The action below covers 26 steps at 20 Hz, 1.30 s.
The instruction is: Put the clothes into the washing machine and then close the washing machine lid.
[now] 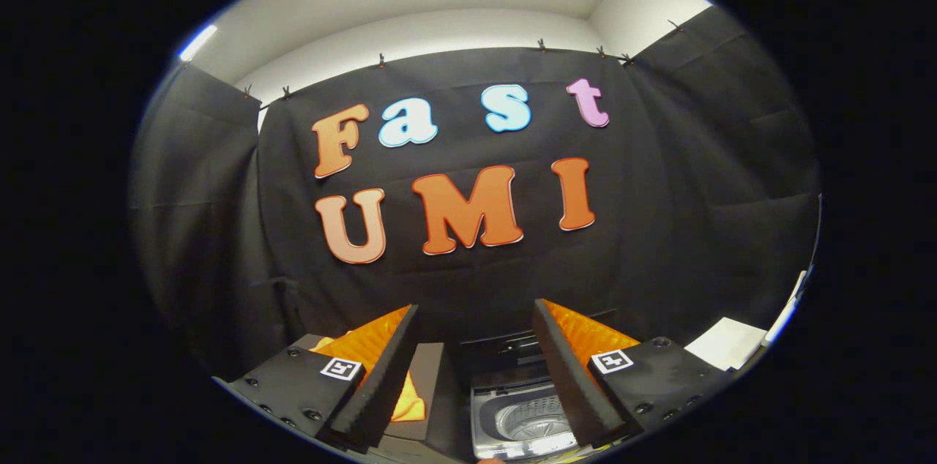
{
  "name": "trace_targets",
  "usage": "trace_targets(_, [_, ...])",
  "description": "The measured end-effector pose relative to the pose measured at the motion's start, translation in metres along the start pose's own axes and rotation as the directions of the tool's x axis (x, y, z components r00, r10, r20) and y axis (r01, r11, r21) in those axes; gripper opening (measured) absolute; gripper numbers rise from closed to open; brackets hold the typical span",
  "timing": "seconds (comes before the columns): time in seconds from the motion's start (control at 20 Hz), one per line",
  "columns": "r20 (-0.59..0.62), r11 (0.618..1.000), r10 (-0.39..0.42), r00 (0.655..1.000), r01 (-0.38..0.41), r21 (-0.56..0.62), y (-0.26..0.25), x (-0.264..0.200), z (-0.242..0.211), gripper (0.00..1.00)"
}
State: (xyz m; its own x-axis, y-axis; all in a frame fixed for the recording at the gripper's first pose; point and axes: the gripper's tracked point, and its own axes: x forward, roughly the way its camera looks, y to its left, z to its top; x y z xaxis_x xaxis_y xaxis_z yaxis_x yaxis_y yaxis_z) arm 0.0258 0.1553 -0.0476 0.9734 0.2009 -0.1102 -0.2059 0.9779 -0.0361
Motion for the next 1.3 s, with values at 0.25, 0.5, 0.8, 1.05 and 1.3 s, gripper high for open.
trace_targets(0.25, [-0.085, 0.995, 0.104, 0.991, -0.104, 0.004, 0.07, 0.033, -0.034, 0.98])
trace_targets(0.5, [-0.226, 0.983, 0.181, 0.957, -0.183, 0.011, 0.131, 0.058, -0.091, 0.98])
trace_targets(0.8, [-0.385, 0.98, 0.189, 0.903, -0.2, 0.012, 0.173, 0.087, -0.167, 0.99])
trace_targets(1.05, [-0.485, 0.978, 0.198, 0.851, -0.207, 0.037, 0.198, 0.102, -0.214, 0.98])
trace_targets(1.3, [-0.548, 0.982, 0.157, 0.822, -0.19, -0.003, 0.206, 0.114, -0.242, 0.99])
